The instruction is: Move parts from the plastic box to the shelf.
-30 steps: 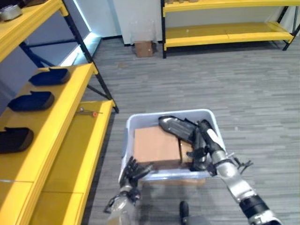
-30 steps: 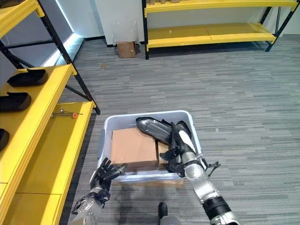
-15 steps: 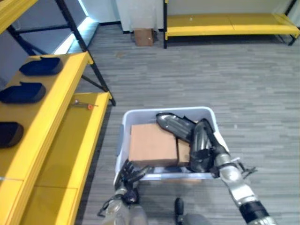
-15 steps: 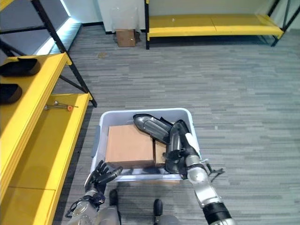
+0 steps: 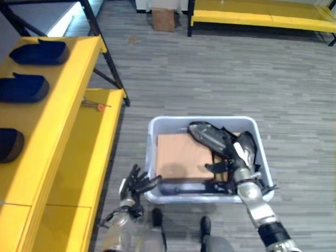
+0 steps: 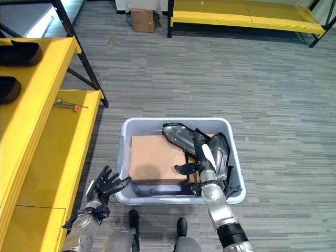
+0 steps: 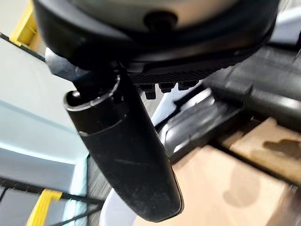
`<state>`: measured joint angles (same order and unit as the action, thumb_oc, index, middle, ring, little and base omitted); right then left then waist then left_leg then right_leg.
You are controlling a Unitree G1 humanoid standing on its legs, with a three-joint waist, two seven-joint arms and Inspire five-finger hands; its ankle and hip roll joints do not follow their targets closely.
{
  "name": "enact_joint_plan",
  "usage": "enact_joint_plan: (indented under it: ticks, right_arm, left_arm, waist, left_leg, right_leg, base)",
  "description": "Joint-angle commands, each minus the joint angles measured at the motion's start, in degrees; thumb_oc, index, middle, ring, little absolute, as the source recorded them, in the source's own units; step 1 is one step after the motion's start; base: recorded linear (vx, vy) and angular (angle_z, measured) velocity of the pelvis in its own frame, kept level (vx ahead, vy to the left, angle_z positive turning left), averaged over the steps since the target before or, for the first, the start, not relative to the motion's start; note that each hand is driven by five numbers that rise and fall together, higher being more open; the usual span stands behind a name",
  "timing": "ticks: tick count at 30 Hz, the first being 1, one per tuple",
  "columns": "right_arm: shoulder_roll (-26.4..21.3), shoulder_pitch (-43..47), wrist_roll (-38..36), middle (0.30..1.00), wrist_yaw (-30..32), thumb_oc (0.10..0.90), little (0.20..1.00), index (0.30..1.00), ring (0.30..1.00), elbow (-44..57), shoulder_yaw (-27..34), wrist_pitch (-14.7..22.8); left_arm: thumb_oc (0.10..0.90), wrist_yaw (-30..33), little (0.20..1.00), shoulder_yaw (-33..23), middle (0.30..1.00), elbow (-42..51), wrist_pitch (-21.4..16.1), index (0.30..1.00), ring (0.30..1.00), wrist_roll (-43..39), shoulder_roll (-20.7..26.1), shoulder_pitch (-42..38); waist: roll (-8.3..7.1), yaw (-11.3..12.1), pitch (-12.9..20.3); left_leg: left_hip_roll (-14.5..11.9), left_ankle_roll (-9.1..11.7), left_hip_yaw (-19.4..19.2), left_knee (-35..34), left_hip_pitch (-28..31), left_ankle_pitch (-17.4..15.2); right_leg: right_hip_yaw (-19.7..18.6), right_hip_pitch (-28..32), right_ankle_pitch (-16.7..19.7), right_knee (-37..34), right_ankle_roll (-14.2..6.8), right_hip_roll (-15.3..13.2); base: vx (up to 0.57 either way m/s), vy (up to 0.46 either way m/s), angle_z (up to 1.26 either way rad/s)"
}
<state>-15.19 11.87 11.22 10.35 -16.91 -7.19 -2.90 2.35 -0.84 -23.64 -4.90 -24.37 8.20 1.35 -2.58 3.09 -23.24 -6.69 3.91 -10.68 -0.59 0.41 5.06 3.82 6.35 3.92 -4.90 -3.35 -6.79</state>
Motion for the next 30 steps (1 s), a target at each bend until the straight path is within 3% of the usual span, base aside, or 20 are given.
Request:
enact_joint_plan:
  ticks: [1, 5, 14, 19, 30]
  right_arm:
    - [-3.6, 5.7, 2.2, 1.0, 3.8, 0.9, 1.0, 1.0, 1.0, 4.8, 3.8, 4.4]
    - [-5.2, 7.8, 2.5, 1.0, 5.4, 0.9, 1.0, 1.0, 1.0, 3.7, 4.4, 4.3]
    - [-12.0, 17.9, 3.0, 1.0, 9.0, 0.9, 1.0, 1.0, 1.0, -6.1, 1.3, 3.8]
    - [-14.7, 21.0, 2.3, 1.0, 9.8, 0.9, 1.0, 1.0, 1.0, -10.7, -0.7, 3.6]
    - [-11.9, 21.8, -1.9, 1.0, 11.2, 0.9, 1.0, 1.0, 1.0, -17.8, -0.1, 2.9]
  left_arm:
    - [0.9, -0.6, 1.0, 2.9, 1.0, 4.2, -1.9, 1.0, 1.0, -0.1, -2.9, -2.0]
    - [0.9, -0.3, 1.0, 4.1, 1.0, 4.8, -1.9, 1.0, 1.0, -0.2, -2.7, -3.1]
    - [0.9, 0.4, 1.0, 6.6, 1.0, 6.6, -1.8, 1.0, 1.0, -0.4, -2.5, -5.0]
    - [0.9, 0.7, 1.0, 6.8, 1.0, 7.1, -1.6, 1.0, 1.0, -0.6, -2.4, -5.0]
    - [0.9, 1.6, 1.0, 8.2, 1.0, 6.9, -1.5, 1.0, 1.0, -1.0, -2.7, -5.1]
  waist:
    - [1.06, -1.1, 0.6]
    - [0.81, -1.1, -1.2]
    - [1.83, -0.7, -6.2]
    - [2.33, -0.9, -6.6]
    - [3.75, -1.6, -6.6]
  left_leg:
    - [-6.2, 6.6, 4.3, 9.6, -1.6, -1.9]
    - [-6.3, 7.1, 4.7, 10.0, -2.4, -2.0]
    - [-6.3, 7.2, 5.8, 10.3, -4.7, -2.1]
    - [-6.3, 7.3, 6.1, 10.3, -6.6, -2.1]
    - [-6.3, 6.8, 6.3, 10.1, -10.0, -1.9]
  right_leg:
    - [3.2, 3.2, 2.4, 1.2, 1.6, -4.4]
    - [3.3, 2.4, 2.5, 1.7, 1.4, -4.3]
    - [3.3, 0.6, 3.0, 1.9, 1.4, -4.1]
    - [3.2, -1.8, 3.2, 2.8, 1.2, -4.0]
    - [3.0, -6.1, 3.6, 4.1, 0.9, -3.8]
  base:
    - [-0.03, -0.028, -0.03]
    - [-0.04, -0.014, -0.02]
    - [-0.04, -0.006, 0.05]
    - [-0.01, 0.002, 0.01]
    - [0.0, 0.0, 0.0]
